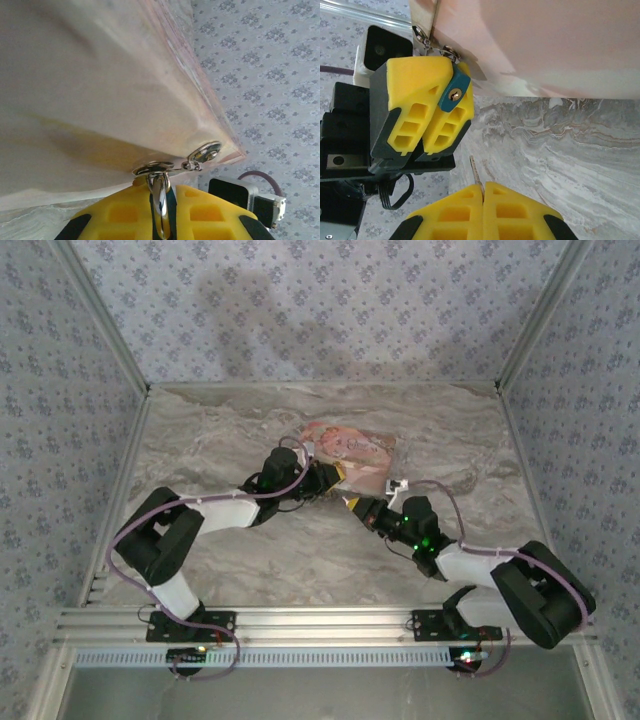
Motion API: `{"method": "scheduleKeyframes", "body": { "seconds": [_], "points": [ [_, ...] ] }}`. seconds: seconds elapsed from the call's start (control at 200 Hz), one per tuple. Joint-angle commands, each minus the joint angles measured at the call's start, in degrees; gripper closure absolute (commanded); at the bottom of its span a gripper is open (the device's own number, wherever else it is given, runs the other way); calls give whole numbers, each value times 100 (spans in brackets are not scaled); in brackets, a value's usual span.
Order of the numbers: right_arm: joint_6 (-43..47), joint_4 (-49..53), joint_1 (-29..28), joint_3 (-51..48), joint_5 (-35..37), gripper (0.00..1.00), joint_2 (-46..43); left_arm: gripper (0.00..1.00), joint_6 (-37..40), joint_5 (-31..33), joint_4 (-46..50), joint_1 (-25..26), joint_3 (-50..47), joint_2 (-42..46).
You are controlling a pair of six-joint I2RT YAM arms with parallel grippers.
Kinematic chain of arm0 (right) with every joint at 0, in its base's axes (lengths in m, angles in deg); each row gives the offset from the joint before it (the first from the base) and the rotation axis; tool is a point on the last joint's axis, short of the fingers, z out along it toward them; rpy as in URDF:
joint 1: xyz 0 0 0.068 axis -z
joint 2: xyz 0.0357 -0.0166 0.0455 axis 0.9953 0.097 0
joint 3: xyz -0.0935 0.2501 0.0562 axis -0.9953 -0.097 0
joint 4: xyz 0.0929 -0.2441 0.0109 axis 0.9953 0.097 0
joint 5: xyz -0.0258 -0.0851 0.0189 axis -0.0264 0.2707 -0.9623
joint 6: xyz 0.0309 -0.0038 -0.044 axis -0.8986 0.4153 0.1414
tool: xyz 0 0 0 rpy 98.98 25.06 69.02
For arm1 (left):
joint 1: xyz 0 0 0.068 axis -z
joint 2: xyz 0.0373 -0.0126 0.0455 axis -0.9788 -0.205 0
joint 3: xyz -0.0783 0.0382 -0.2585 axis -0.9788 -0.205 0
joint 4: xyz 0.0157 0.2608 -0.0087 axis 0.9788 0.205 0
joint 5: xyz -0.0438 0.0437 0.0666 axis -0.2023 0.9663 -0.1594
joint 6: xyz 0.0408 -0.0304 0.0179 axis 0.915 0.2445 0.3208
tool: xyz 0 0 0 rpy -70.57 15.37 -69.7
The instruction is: Unlock the padlock with the key
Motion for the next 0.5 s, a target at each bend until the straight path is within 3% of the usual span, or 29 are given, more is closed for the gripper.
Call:
{"method": "scheduleKeyframes", "body": {
  "seconds": [0.0,0.495],
  "points": [
    [-189,-466,47,102,130,100,113,90,-288,-343,-682,40,-25,-65],
    [-435,-797,251,148,177,100,258,90,-452,-400,-1093,52,-131,-160]
  ]
}}
